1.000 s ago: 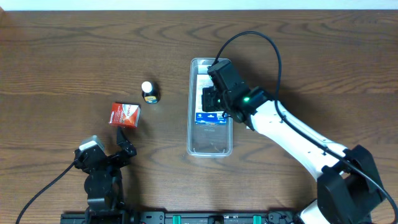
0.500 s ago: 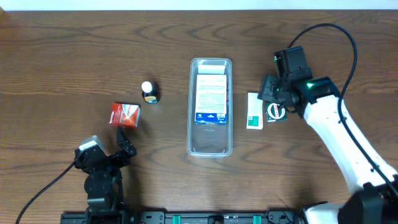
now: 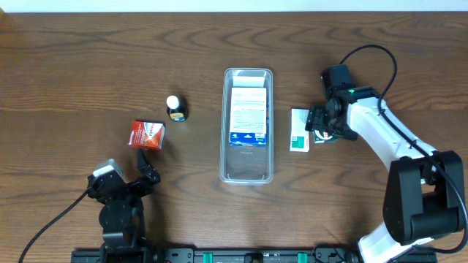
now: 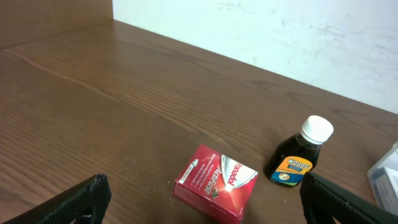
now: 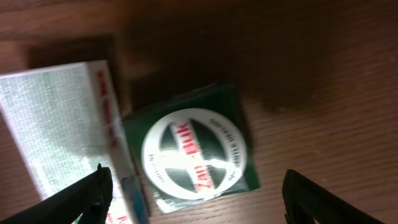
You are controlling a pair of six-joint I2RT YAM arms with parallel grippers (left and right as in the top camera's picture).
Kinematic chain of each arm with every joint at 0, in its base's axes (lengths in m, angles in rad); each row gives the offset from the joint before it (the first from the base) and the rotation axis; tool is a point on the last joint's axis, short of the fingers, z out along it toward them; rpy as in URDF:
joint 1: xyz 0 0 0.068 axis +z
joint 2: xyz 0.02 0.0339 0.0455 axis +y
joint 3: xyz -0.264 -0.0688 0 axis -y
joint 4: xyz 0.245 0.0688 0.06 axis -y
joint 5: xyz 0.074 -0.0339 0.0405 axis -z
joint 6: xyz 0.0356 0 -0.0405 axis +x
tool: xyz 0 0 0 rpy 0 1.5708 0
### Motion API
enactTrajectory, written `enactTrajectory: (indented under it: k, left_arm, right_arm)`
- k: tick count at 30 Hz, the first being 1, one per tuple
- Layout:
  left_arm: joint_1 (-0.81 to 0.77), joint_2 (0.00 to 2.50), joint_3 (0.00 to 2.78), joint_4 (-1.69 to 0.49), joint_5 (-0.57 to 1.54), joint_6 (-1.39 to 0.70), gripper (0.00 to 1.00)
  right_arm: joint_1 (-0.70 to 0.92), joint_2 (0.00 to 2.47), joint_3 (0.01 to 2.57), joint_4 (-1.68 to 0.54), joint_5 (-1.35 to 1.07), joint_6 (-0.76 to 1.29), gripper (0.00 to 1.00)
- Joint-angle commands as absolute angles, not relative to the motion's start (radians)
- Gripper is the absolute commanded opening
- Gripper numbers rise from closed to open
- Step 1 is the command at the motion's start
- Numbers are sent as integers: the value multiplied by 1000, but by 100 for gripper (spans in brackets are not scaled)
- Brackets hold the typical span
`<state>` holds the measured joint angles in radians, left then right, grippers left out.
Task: Pack container
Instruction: 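Move the right gripper back and grasp the white-green tube box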
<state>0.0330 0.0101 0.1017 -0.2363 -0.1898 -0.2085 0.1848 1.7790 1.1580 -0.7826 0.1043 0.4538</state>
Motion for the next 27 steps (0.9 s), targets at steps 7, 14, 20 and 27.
enactTrajectory:
  k: [7,14,20,27]
  left_arm:
    - [38,4,77,-244,-191,-203,98]
    - [38,4,77,-244,-191,-203,98]
    - [38,4,77,-244,-191,-203,98]
    - [38,4,77,-244,-191,-203,98]
  right_arm:
    - [203,1785,1156,-706,-113,228,77]
    - [314,1786,1155,-673,-11,436,74]
    - [394,1787,1155,-694,163,634,75]
    - [405,1843,1155,-694,160,710,76]
